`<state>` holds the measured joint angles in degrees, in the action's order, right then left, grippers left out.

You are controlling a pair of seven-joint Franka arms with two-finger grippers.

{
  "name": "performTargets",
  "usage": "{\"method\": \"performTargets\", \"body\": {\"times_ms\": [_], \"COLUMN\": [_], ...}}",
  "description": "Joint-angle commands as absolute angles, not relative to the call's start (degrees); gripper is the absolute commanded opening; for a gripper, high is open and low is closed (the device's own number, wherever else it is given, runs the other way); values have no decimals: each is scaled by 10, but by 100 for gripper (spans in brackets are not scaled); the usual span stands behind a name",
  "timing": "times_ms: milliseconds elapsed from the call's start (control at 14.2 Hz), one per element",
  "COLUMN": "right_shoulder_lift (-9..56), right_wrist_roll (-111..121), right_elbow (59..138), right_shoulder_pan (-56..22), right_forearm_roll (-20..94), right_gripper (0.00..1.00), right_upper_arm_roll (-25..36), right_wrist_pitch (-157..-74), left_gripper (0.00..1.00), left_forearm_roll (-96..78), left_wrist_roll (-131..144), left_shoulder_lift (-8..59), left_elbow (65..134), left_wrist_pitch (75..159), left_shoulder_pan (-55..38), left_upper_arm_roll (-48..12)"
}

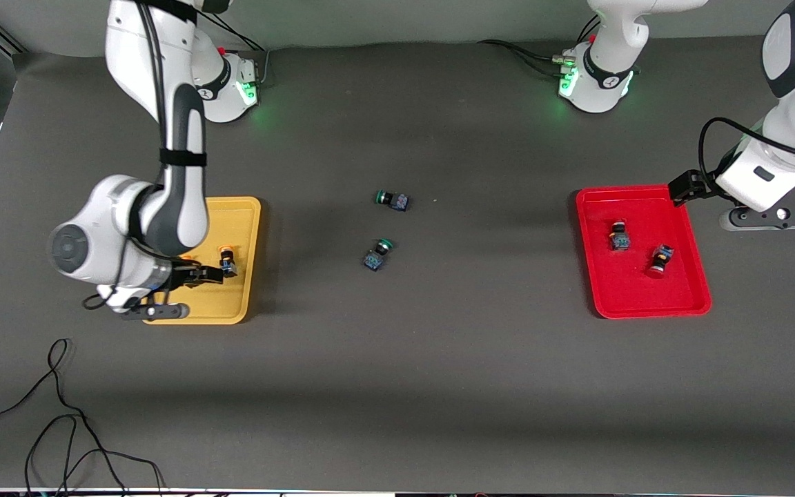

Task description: Place red and yellow buttons in trays

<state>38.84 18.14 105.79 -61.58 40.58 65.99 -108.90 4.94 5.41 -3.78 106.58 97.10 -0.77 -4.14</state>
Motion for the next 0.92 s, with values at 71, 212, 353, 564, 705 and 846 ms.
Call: {"method": "performTargets", "body": {"times_ms": [71, 212, 353, 564, 705, 846], "right_shoulder_lift": [367, 367, 367, 331, 239, 151], "right_wrist_roll": [84, 66, 51, 15, -40, -89], "right_elbow": [947, 913, 883, 838, 836, 840], "right_shoulder_pan": [-663, -688, -710, -704, -645, -524], "right_forearm_roll": [349, 346, 345, 284, 188, 76], "right_gripper": [100, 100, 100, 100, 100, 100], "right_upper_arm_roll": [733, 779, 822, 811, 704, 526], "right_wrist_pitch": [-968, -922, -884, -870, -878, -889], "left_gripper": [99, 99, 99, 99, 99, 99], "left_forearm_roll": [44, 40, 39, 38, 38, 38], "left_wrist_roll": [45, 47, 47, 47, 47, 47], "left_shoulder_lift": [-28, -28, -27, -27, -23, -19], "left_elbow": [1026, 1025, 1025, 1025, 1024, 1024], "left_wrist_pitch": [931, 926, 925, 925, 926, 926], "left_shoulder_pan": [-8, -11, -10, -11, -11, -12], "left_upper_arm_roll": [-43, -47, -47, -47, -48, -48]}}
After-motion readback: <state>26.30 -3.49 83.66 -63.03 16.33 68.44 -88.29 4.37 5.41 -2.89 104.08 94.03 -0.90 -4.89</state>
